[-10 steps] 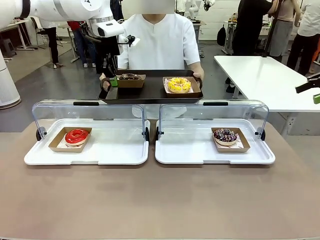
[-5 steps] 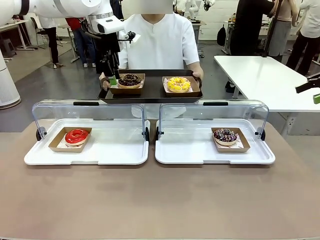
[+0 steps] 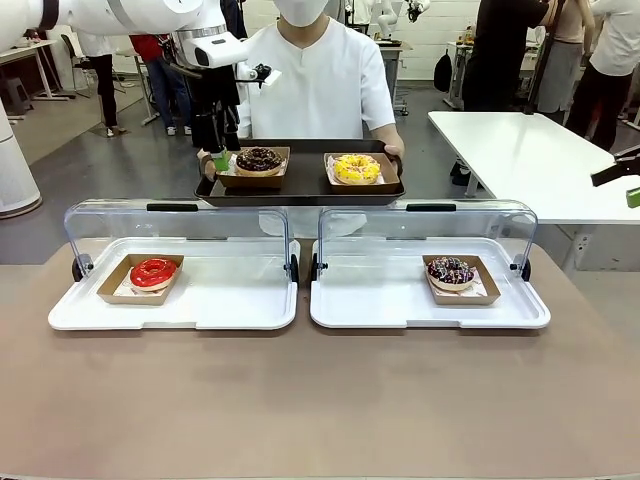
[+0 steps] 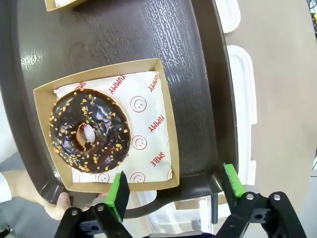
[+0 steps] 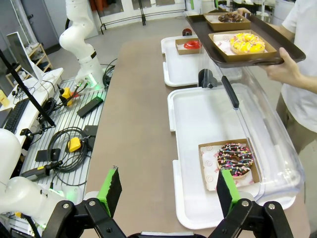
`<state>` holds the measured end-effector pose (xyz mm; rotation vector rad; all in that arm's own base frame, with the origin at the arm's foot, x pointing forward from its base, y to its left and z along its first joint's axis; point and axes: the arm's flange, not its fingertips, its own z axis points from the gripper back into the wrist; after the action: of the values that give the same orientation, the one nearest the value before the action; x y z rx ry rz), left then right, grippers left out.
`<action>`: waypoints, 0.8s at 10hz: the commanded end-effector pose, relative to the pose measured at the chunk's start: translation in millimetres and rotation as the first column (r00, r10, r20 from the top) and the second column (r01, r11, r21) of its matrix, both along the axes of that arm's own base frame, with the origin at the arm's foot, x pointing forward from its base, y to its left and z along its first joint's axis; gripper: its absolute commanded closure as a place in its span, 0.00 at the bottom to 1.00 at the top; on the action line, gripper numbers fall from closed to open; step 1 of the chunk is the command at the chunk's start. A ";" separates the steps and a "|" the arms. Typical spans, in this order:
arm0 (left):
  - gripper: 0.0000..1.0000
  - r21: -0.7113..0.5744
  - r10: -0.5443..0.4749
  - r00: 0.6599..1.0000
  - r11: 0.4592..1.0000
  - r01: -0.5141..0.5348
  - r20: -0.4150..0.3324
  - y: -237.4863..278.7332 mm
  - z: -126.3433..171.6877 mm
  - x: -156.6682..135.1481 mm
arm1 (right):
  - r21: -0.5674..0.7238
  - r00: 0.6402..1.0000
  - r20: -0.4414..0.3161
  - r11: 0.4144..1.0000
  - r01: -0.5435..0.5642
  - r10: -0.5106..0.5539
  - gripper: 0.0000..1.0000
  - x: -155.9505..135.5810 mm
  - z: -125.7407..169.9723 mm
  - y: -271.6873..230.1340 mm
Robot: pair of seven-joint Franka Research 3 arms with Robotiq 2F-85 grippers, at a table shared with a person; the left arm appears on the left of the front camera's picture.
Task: Provide the desired donut to the person.
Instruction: Place the picked Paper togo box onto the Handle tray extended by the person.
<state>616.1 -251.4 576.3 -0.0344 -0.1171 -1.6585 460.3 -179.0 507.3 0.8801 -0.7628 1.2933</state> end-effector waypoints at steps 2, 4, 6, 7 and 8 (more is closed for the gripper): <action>0.00 0.007 -0.018 1.000 1.000 0.018 -0.014 -0.1 7.6 0.7 | 0.014 1.000 0.003 1.000 0.022 -0.022 0.00 2.3 -1.0 2.2; 0.00 0.006 -0.023 1.000 1.000 0.023 -0.020 0.3 7.9 -0.9 | 0.014 1.000 0.003 1.000 0.022 -0.022 0.00 2.3 -1.0 2.2; 0.00 0.000 -0.020 0.999 1.000 0.020 -0.025 2.9 12.5 -10.5 | 0.014 1.000 0.003 1.000 0.022 -0.022 0.00 2.3 -1.0 2.2; 0.00 0.012 -0.049 0.999 0.999 0.049 -0.022 5.7 20.4 -27.6 | 0.014 1.000 0.003 1.000 0.022 -0.022 0.00 2.3 -1.0 2.2; 0.00 0.000 -0.084 0.996 0.996 0.084 -0.026 17.5 31.1 -50.0 | 0.014 1.000 0.003 1.000 0.022 -0.022 0.00 2.3 -1.0 2.2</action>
<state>594.8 -248.0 597.9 -0.0412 -0.0954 -1.6948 460.3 -179.0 507.2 0.8803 -0.7626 1.2931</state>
